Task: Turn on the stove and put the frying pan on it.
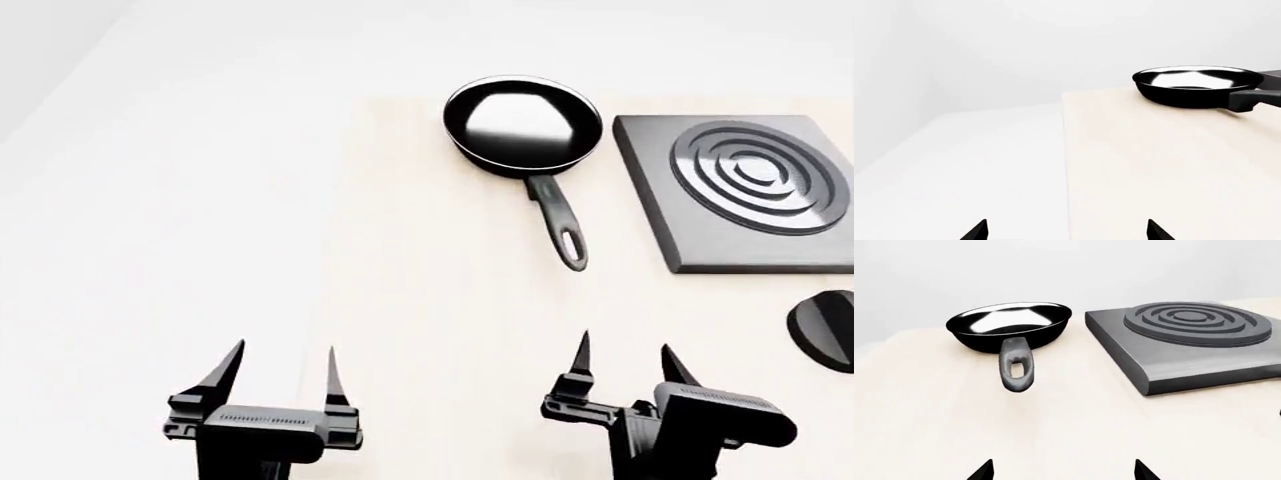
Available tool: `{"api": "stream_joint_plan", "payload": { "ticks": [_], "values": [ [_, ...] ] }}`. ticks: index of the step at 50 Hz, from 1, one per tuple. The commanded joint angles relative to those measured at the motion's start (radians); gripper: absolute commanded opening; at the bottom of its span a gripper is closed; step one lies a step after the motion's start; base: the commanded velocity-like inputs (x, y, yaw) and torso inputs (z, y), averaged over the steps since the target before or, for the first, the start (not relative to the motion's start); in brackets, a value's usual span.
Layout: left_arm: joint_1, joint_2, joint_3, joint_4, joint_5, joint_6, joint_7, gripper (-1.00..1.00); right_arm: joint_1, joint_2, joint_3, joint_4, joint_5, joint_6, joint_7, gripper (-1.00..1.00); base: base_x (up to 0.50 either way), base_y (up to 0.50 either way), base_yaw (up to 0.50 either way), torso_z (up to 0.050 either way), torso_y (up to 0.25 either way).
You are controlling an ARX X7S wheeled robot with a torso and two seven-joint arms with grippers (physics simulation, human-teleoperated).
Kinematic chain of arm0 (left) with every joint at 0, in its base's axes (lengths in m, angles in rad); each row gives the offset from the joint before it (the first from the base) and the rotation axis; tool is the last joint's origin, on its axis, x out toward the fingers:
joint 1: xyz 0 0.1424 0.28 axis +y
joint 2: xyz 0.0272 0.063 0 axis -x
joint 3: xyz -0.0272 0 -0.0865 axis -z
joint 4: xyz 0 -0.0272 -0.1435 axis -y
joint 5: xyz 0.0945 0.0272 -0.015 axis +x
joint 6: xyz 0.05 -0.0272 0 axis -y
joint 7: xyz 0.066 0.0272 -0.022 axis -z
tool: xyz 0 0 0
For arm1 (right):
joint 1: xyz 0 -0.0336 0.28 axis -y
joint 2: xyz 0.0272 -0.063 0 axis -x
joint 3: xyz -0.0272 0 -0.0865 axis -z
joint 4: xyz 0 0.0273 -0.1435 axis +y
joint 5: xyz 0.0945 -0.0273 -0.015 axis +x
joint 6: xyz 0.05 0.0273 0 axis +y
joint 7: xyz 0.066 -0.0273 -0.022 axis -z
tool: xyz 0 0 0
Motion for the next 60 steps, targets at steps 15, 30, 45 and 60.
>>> {"api": "stream_joint_plan", "payload": {
  "ticks": [15, 30, 45, 60],
  "values": [
    [-0.003, -0.009, 0.013, -0.001, -0.016, -0.005, -0.017, 1.0, 0.007, 0.091, 0.15, -0.046, 0.084, 0.129, 0.073, 1.0, 0.0, 0.0, 0.0, 0.0, 0.0],
    [-0.006, -0.014, 0.021, -0.003, -0.023, -0.005, -0.025, 1.0, 0.068, 0.129, 0.199, 0.023, 0.158, 0.137, 0.023, 1.0, 0.0, 0.0, 0.0, 0.0, 0.0],
    [-0.011, -0.015, 0.022, -0.005, -0.052, -0.01, -0.028, 1.0, 0.113, 0.152, 0.25, 0.087, 0.185, 0.144, 0.03, 1.0, 0.0, 0.0, 0.0, 0.0, 0.0],
    [-0.017, -0.021, 0.028, -0.013, -0.056, -0.006, -0.035, 1.0, 0.135, 0.161, 0.291, 0.157, 0.205, 0.127, 0.026, 1.0, 0.0, 0.0, 0.0, 0.0, 0.0]
  ]
}}
